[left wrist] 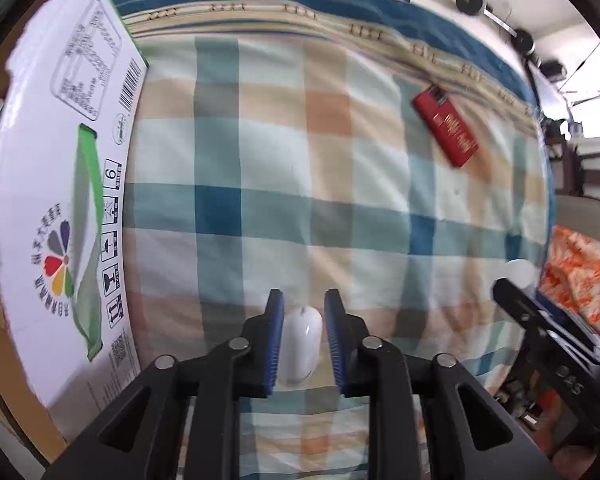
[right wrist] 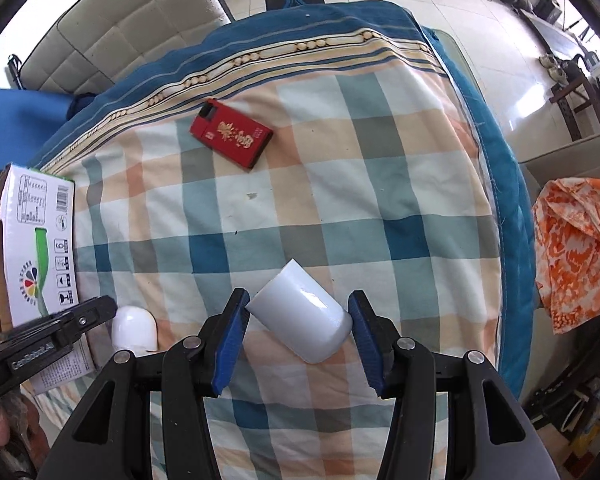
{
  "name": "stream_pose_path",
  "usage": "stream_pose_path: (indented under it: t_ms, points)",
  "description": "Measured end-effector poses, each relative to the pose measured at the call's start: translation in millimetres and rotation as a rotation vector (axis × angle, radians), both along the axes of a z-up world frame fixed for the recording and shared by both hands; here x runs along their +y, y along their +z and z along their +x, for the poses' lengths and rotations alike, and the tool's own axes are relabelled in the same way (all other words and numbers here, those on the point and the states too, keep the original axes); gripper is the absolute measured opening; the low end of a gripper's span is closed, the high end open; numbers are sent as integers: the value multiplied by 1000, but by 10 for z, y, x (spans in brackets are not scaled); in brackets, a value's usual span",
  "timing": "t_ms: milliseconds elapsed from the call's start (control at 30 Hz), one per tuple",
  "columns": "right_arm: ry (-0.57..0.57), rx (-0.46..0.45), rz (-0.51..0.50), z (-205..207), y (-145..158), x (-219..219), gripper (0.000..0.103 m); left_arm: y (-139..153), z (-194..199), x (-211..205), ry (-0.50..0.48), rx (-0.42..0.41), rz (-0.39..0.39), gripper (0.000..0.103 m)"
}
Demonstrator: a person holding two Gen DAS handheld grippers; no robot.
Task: Organize rigid objects
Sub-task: 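Grasp the white earbud case with the left tool while the right tool grasps the white cylinder, then carry the earbud case and white cylinder with both tools over the box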
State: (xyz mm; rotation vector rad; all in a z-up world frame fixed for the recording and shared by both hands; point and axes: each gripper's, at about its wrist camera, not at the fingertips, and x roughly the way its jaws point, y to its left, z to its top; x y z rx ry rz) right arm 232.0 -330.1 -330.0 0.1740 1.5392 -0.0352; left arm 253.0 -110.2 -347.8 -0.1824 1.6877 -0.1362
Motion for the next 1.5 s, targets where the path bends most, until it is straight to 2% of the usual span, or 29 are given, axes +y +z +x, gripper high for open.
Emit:
stream_pose_path:
  t_ms: [133,200,333,400,433,567,767,933,1033,1200,1300,1500]
  points:
    - [-1,-10,1,52,18,85,54,-170,-61,-38,-41,66,-28,41]
    - [5,-15,-3,44,37,80,54,-202,-91,-53,-85,58,13,57]
    - [5,-5,-7,-48,5,95,54,-376,-220,-102,-130,105,78,57]
    - [7,3,-7,-126,13,49,54,-382,-266,-114,-131,78,88,53]
    - [9,7,-10,-150,-8,58,54,-387,-285,-144,-129,64,92,45]
    - [12,18,-15,-242,-47,75,54,-347,-392,-194,-121,24,100,44]
    - [12,3,-10,-345,82,98,54,107,-520,-271,-126,-44,51,44]
    - [24,-36,4,-409,355,201,54,749,-668,-241,-130,-146,-22,44]
    - [39,-69,11,-444,578,356,54,1106,-691,-85,-119,-215,-47,44]
    - [55,-125,28,-535,958,727,54,1573,-660,414,-86,-314,-20,44]
    - [67,-151,50,-601,1126,1057,54,1687,-609,738,-53,-340,6,44]
    - [112,-180,88,-664,1294,1823,54,1673,-614,1291,3,-376,50,44]
